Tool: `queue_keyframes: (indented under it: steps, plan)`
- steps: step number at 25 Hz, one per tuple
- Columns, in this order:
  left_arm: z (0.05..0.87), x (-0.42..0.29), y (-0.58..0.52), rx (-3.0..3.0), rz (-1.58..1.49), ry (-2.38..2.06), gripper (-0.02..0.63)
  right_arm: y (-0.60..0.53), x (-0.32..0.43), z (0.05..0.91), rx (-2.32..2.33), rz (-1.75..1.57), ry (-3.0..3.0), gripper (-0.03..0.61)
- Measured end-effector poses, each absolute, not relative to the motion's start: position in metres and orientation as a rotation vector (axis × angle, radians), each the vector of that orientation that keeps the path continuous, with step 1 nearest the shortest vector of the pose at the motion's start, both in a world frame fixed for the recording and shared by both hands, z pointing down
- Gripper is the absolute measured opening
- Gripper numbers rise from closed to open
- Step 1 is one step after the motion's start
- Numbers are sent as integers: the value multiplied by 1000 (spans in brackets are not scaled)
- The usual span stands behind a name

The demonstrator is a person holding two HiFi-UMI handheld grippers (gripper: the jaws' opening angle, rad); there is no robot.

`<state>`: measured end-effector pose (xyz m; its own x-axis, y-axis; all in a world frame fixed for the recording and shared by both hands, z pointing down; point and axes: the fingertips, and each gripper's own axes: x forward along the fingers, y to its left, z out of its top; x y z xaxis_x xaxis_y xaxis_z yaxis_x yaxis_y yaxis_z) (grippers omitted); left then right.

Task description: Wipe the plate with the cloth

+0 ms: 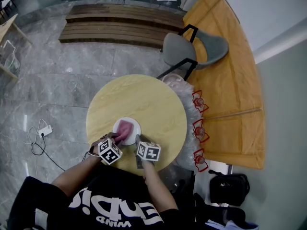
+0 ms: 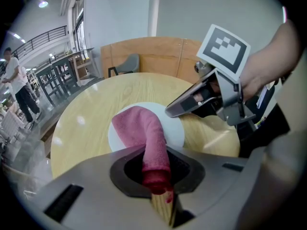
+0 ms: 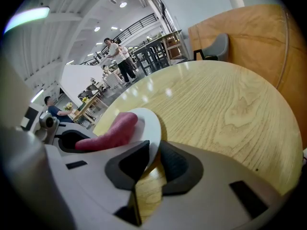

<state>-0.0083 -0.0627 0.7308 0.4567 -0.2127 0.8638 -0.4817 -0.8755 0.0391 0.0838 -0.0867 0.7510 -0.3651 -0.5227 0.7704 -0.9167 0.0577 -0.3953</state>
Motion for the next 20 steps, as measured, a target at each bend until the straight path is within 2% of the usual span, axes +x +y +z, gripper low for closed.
queue_keyframes:
  steps: [20]
  plan:
    - [723,-47,-74,2388,1376,-750,52,-86,84,751,1449,1271,-1919,74]
